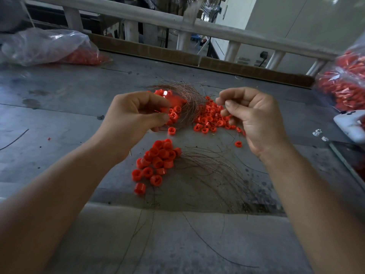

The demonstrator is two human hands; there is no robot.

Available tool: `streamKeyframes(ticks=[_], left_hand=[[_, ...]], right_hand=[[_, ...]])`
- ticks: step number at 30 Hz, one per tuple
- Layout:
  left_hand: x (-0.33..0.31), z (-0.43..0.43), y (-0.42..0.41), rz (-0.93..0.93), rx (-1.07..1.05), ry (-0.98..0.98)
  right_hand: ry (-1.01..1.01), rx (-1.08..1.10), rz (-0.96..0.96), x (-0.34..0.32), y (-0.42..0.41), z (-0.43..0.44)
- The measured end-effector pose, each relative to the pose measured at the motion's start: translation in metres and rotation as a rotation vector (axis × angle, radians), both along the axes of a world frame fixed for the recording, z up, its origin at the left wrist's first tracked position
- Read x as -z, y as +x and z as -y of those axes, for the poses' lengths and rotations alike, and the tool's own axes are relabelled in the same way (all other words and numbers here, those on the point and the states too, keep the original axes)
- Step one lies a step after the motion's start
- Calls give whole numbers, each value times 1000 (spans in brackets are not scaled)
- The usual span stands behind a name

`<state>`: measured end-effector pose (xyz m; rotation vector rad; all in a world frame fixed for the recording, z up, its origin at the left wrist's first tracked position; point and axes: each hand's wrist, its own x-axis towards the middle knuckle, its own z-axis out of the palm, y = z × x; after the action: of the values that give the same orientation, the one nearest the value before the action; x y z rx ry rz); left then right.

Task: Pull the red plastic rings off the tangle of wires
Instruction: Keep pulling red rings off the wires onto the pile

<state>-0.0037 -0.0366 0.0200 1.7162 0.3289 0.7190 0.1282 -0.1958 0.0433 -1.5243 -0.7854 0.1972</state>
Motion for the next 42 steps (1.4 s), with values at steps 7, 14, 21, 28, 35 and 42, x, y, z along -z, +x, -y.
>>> streamKeyframes(ticks=[7, 14, 21, 28, 35, 42], left_hand=[[-1, 2, -2, 21, 47, -22], [2, 2, -1, -40, 27, 110], [4, -1, -1, -45, 47, 104], [4, 10, -1, -75, 102, 193], [5, 12, -1, -46, 90, 255], [5, 11, -1, -52, 83, 255]], right_hand=[[-84, -132, 170, -3, -8, 1], [-122, -210, 196, -2, -13, 0], [-155, -178, 228, -3, -15, 0], [-260, -159, 438, 3, -26, -4], [-257, -58, 565, 2, -27, -5], [-141, -147, 443, -1, -32, -3]])
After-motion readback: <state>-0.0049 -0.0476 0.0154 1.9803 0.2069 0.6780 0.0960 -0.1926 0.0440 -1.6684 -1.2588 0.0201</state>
